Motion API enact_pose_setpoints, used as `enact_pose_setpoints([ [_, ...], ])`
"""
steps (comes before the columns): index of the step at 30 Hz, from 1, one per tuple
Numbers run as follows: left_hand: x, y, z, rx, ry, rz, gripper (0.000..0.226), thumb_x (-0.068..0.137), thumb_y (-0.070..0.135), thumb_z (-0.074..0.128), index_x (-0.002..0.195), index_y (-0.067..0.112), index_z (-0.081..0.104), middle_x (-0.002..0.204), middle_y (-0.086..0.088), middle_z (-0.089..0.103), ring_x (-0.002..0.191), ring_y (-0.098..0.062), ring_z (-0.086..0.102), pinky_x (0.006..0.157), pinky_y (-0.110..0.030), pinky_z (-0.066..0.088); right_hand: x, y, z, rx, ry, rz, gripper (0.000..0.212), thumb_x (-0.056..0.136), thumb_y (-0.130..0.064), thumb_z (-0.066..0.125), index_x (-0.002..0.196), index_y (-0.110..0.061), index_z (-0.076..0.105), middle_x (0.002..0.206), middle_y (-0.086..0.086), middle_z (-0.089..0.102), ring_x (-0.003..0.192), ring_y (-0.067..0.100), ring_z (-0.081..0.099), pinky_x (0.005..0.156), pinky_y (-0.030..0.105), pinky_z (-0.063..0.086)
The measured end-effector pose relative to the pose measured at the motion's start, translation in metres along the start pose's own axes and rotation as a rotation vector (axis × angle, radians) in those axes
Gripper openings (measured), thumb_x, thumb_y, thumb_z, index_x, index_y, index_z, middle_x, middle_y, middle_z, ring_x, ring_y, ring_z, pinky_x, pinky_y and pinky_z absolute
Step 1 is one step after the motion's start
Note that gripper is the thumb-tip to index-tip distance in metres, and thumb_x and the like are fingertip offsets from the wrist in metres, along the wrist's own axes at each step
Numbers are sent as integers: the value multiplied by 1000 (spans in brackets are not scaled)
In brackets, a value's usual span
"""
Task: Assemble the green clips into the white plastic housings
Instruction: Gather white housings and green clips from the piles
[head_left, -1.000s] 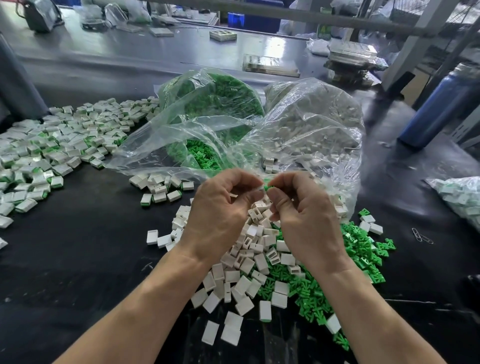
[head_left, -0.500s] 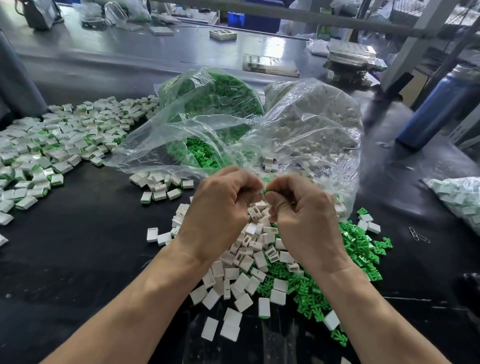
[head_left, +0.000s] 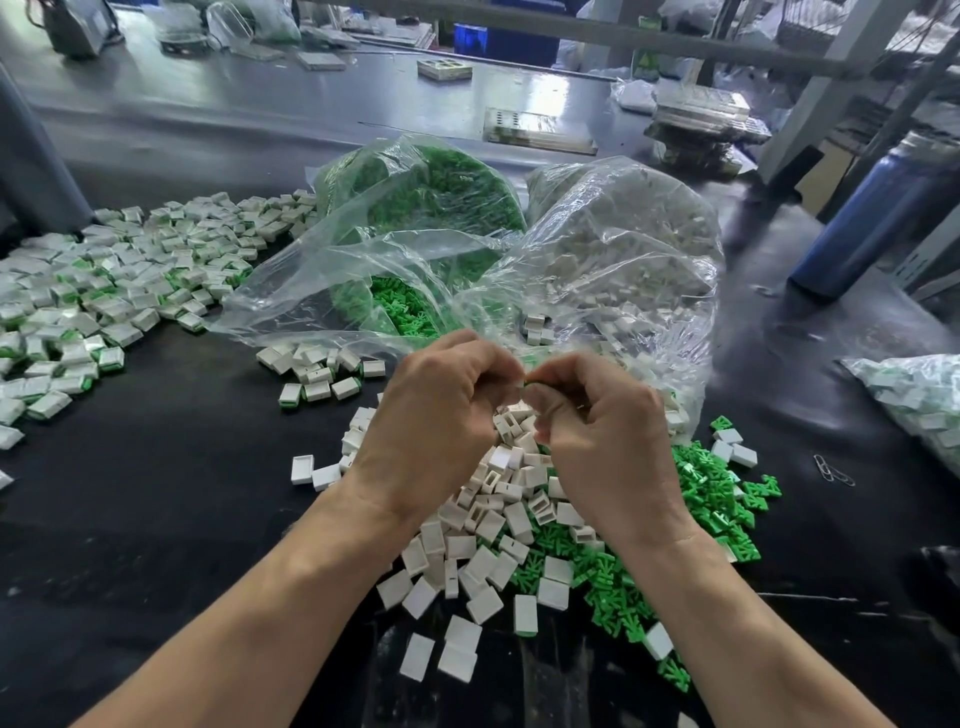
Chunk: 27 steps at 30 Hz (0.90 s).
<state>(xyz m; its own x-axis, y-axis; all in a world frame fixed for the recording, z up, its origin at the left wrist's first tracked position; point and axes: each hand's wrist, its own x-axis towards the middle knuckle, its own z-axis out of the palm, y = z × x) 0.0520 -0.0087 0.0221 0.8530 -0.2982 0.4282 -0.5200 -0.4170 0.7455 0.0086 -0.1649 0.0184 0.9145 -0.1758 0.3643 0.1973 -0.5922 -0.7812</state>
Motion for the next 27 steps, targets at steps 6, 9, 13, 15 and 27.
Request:
enact_pose_setpoints([
  [6,3,-2,5,-435,58,-217,15,93,5,74,94,20,73,83,10,74,75,-3,68,69,-19,56,7,-1,1,520,12,166,14,101,-19,66,107,-10,73,81,7,74,64,22,67,54,39,61],
  [9,4,0,9,-403,33,-215,14,93,11,75,94,25,71,94,7,72,87,-10,69,77,-25,57,8,0,2,672,-63,309,46,108,-43,46,101,-5,70,84,15,72,57,24,59,40,33,46],
  [13,3,9,14,-370,-49,-158,12,91,9,76,93,21,74,117,5,67,107,0,63,87,-9,47,8,2,5,691,-110,469,65,107,-59,37,74,-14,71,69,15,66,49,24,52,42,30,36],
  [15,2,15,17,-384,-85,-139,11,91,10,77,94,21,75,119,7,66,112,3,61,90,-6,43,8,1,4,670,-65,509,64,103,-61,40,64,-20,70,58,8,61,45,20,49,41,27,35],
  [27,0,21,24,-440,-87,-116,9,90,12,80,97,17,77,113,5,72,103,-5,68,91,-17,47,7,-8,2,679,9,379,60,104,-43,34,55,-29,65,51,-6,41,45,12,36,38,28,29],
])
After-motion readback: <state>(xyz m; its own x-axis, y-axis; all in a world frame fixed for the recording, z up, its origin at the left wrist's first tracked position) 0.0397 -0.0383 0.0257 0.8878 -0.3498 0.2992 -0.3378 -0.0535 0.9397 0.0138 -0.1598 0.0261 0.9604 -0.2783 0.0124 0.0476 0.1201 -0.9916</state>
